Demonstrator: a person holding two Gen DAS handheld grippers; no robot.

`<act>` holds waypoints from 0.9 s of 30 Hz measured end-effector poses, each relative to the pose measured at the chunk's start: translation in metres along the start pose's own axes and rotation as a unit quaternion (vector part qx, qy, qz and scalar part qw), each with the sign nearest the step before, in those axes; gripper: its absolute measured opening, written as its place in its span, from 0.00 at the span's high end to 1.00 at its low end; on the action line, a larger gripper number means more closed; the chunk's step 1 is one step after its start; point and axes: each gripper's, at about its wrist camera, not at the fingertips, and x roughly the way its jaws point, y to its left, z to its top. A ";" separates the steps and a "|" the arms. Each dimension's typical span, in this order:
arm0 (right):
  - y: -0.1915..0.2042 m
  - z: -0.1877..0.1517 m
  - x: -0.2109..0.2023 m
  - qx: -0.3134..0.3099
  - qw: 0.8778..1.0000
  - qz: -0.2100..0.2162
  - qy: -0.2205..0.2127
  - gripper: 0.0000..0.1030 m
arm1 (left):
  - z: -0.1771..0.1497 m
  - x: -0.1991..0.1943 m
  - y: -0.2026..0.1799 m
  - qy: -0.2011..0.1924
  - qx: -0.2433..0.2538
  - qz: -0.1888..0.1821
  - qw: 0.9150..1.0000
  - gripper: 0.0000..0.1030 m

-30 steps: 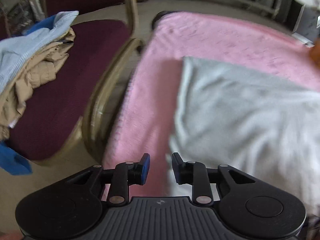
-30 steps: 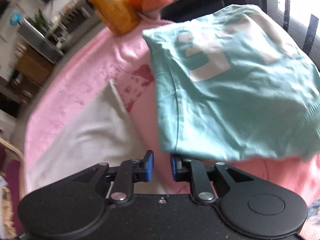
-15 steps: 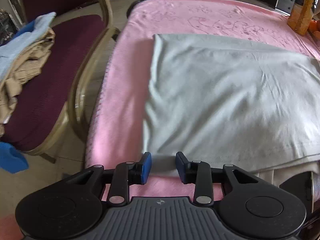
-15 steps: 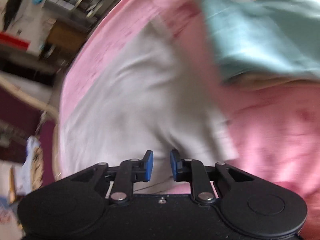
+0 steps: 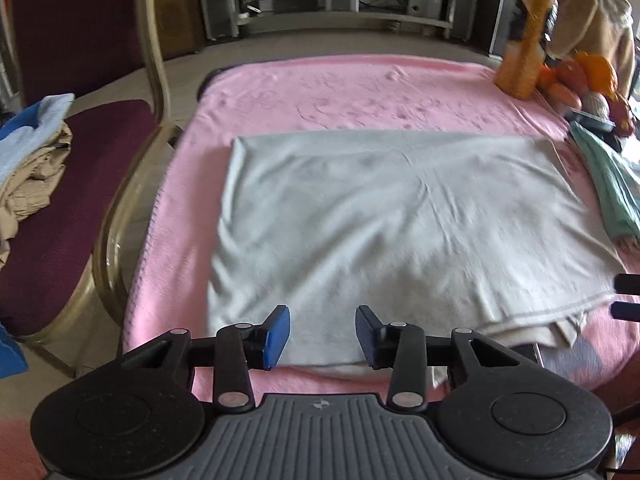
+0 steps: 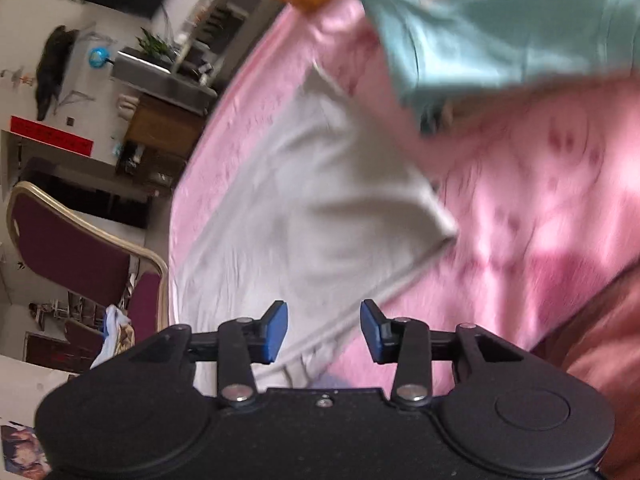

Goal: Fold clothes
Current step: 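Grasp the grey hoodie side edge with the right gripper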

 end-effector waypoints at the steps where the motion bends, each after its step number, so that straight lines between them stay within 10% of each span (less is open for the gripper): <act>1: -0.003 -0.002 0.003 0.016 1.000 -0.001 0.003 0.62 | -0.001 0.001 -0.001 0.001 0.002 -0.001 1.000 0.62; 12: 0.000 -0.020 0.032 0.136 0.989 -0.032 -0.045 0.61 | -0.002 0.003 0.002 0.005 -0.001 0.005 1.000 0.60; 21: -0.024 -0.022 0.035 0.179 0.976 0.049 -0.112 0.60 | -0.001 0.003 0.004 0.003 -0.007 0.015 1.000 0.60; 27: -0.031 -0.012 0.046 0.178 0.979 0.079 -0.059 0.68 | -0.001 0.003 0.006 0.004 -0.013 0.016 1.000 0.60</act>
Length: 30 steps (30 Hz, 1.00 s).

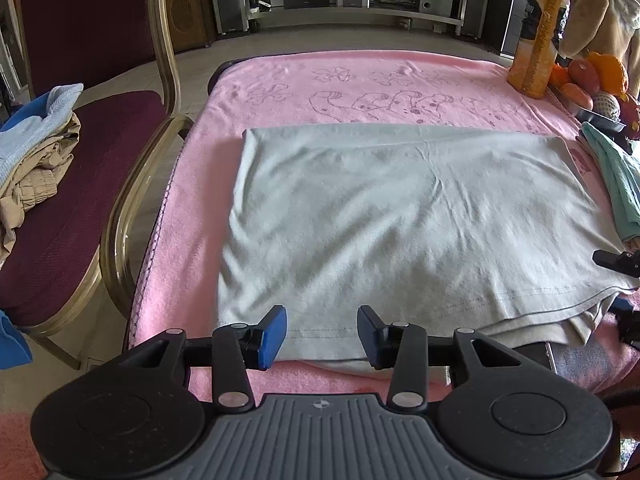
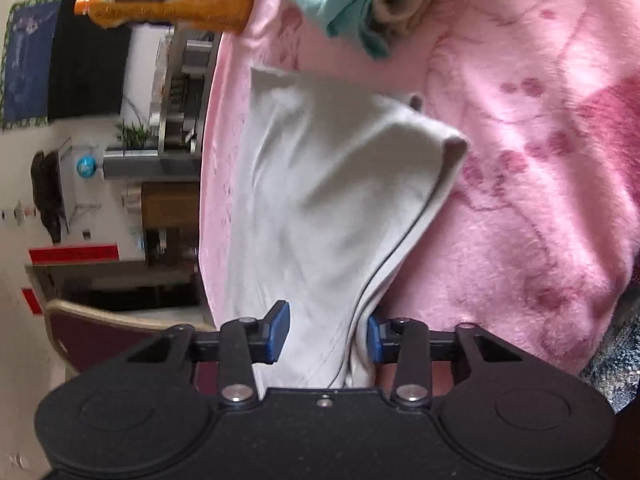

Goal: Fold clothes
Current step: 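Grasp the grey hoodie side edge with the right gripper, then fold the held side over the hoodie body and open the right gripper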

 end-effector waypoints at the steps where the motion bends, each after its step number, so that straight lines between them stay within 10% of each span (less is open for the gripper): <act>1: 0.001 0.001 -0.003 -0.004 1.000 -0.005 -0.023 0.68 | 0.000 0.000 0.000 0.000 -0.001 0.001 1.000 0.60; 7: 0.003 0.014 0.000 -0.001 0.999 0.017 -0.031 0.63 | 0.000 0.001 0.005 0.006 -0.012 0.001 1.000 0.60; 17: 0.011 0.018 -0.021 -0.004 0.985 -0.041 -0.167 0.66 | 0.012 0.022 0.036 0.028 -0.082 0.044 0.995 0.66; 23: 0.018 0.023 -0.015 -0.035 0.976 -0.092 -0.196 0.93 | 0.016 0.043 0.032 0.054 -0.058 0.078 0.994 0.68; 30: 0.086 -0.014 -0.018 -0.213 0.937 -0.170 -0.219 0.96 | 0.010 0.036 0.025 0.073 -0.010 0.085 0.994 0.65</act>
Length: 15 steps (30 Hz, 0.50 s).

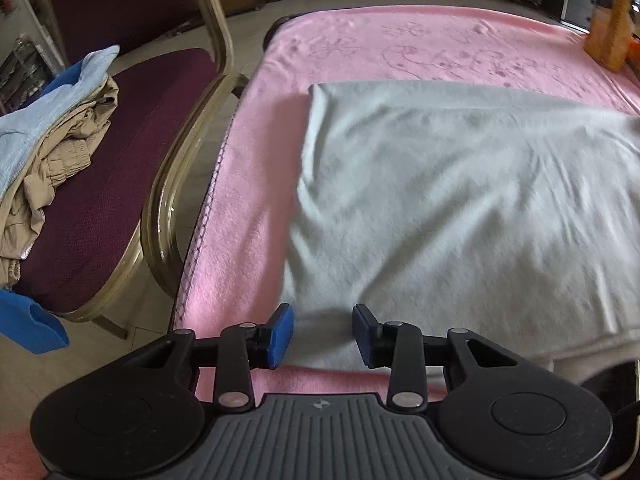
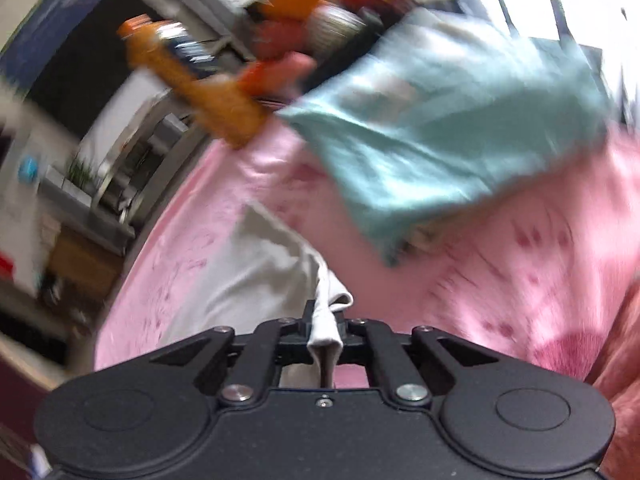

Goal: Fold clothes
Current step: 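Fold the held side over the hoodie body and open the right gripper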

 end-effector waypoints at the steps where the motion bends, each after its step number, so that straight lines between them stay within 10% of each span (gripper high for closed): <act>1: 0.016 -0.002 -0.009 -0.036 0.999 -0.001 -0.009 0.96 | -0.002 -0.004 0.002 0.004 0.005 -0.006 1.000 0.65; 6: 0.105 -0.028 -0.047 -0.203 0.978 0.017 -0.034 0.95 | -0.022 -0.039 0.029 0.006 -0.002 -0.065 0.998 0.61; 15: 0.235 -0.144 -0.047 -0.435 0.895 0.099 -0.006 0.96 | -0.034 -0.061 0.104 -0.048 -0.120 -0.070 0.989 0.61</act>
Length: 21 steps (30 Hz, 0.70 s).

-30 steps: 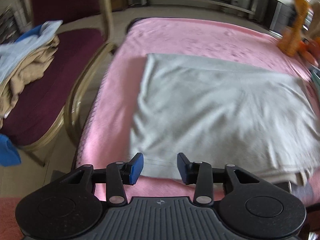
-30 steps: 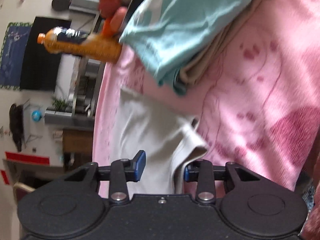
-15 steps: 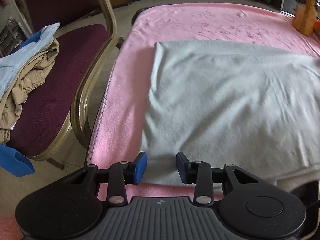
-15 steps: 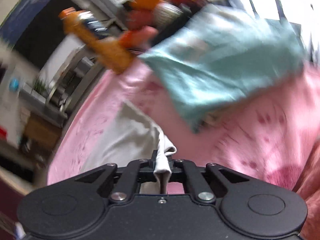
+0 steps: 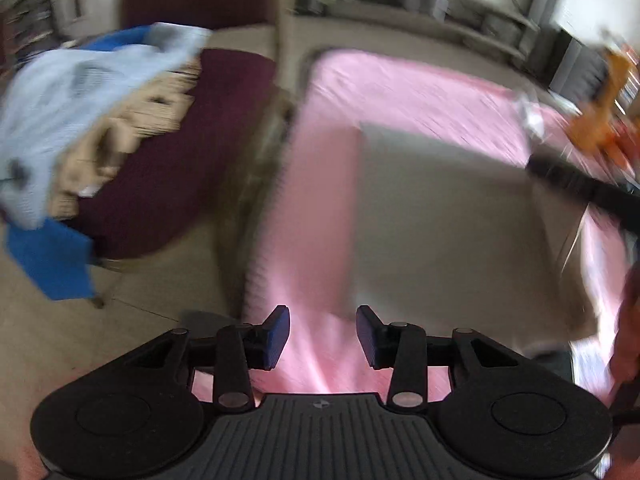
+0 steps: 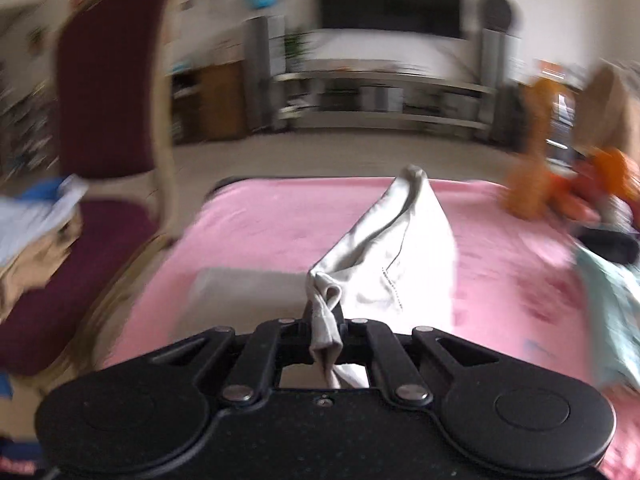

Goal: Fold clothes
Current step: 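Fold the held side over the hoodie body and open the right gripper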

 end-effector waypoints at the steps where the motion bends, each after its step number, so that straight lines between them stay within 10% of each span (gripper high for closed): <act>1: 0.017 -0.001 0.006 -0.023 1.000 0.016 0.006 0.96 | 0.003 0.000 0.008 -0.007 -0.015 0.007 1.000 0.61; 10: 0.065 -0.029 0.068 -0.043 0.983 0.096 0.151 0.96 | 0.007 0.005 0.022 -0.002 -0.064 -0.021 0.998 0.61; 21: 0.058 -0.007 0.021 0.034 0.985 0.153 0.067 0.96 | 0.007 0.005 0.026 -0.007 -0.079 -0.027 0.996 0.61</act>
